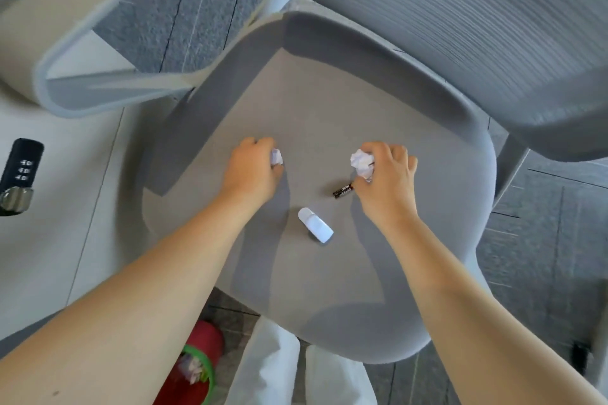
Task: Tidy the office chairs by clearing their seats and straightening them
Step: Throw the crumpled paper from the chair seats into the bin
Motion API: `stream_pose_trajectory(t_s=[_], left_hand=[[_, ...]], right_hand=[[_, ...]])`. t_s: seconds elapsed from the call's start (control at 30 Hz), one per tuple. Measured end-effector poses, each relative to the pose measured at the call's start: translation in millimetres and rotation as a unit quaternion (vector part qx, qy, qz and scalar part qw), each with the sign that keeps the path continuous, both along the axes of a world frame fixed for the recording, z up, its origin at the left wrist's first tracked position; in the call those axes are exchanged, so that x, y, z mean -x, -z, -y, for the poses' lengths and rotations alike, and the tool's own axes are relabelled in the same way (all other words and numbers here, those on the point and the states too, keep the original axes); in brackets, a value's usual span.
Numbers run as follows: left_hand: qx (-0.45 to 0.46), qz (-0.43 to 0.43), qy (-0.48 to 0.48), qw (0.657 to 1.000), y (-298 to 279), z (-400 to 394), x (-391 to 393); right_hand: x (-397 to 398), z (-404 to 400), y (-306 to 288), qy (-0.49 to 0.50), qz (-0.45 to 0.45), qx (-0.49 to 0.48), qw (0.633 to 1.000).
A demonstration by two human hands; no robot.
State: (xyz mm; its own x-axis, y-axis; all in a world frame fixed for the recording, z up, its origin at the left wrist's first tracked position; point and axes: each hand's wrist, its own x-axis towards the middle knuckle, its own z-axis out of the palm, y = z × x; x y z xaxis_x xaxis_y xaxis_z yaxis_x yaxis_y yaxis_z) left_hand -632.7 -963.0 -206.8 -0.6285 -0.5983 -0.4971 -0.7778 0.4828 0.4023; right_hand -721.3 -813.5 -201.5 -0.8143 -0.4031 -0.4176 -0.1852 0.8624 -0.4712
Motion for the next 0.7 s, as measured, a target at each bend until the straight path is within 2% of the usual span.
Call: stream_pose_trajectory(t_s=[0.17,0.37,0.53,0.7], left_hand=[[-0.010,-0.057,-0.077,0.995,-32.4,-0.6,-23.7],[-0.016,-0.096,-0.221,0.970,-70.5,-23.7,-78.2],[0.007,-0.108,-0.352,0.930,-83.8,-73.5,-132.8],[0.019,-0.055,-0.465,0.884,-88.7,-123.9,-194.1]], right_hand=[[-8.8,18.5,-27.6,-0.062,0.020,0.041,0.997],[-27.6,36.4,-66.0,-0.228,0.033,0.100,0.968],[-66.0,31.2,-83.0,-0.374,0.029,0.113,0.920],[-128.6,16.9,-80.8,-0.459,0.055,0.102,0.881]])
